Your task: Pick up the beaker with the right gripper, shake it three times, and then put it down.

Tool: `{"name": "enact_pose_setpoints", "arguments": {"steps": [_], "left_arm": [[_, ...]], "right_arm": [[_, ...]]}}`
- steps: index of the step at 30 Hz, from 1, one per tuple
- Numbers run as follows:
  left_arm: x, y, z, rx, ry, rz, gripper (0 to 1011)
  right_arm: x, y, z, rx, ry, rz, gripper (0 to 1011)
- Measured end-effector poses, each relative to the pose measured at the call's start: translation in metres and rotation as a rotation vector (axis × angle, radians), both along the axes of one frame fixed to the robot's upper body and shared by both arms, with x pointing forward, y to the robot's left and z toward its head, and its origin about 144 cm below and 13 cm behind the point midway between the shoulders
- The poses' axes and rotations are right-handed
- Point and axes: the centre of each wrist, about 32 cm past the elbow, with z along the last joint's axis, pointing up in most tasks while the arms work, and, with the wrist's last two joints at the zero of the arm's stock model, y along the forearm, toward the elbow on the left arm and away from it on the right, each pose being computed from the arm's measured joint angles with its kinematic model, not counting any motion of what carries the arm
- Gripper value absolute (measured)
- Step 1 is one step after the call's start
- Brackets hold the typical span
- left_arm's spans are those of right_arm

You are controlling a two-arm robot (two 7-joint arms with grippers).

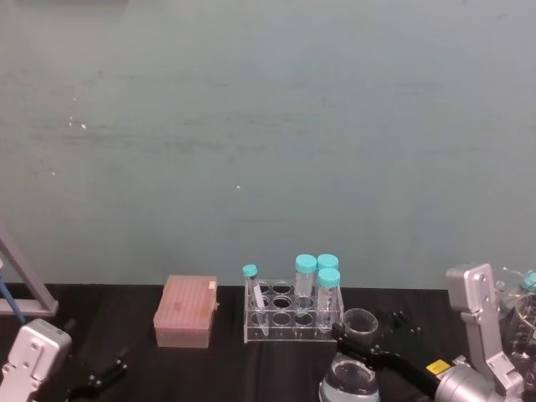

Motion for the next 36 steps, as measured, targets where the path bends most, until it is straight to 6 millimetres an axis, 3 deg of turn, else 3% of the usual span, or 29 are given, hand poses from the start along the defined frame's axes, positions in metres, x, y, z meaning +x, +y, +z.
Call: {"name": "enact_pose_setpoints", "arguments": {"steps": [14, 26, 29, 36], "left_arm": [[0.000, 0.000, 0.000, 0.000, 0.000, 0.000, 1000], [0.000, 0.000, 0.000, 0.000, 0.000, 0.000, 1000], [0.000, 0.000, 0.000, 0.000, 0.000, 0.000, 1000], [0.000, 0.000, 0.000, 0.000, 0.000, 0.000, 1000]], "right_arm": [[-0.009, -0.010, 0.001, 0.026, -0.019, 0.025, 1003], [-0.010, -0.017, 0.005, 0.178, -0.158, 0.009, 1002], [-0.010, -0.017, 0.006, 0.177, -0.221, -0.083, 1003], [-0.012, -0.017, 0.003, -0.005, -0.310, -0.353, 1003]]}}
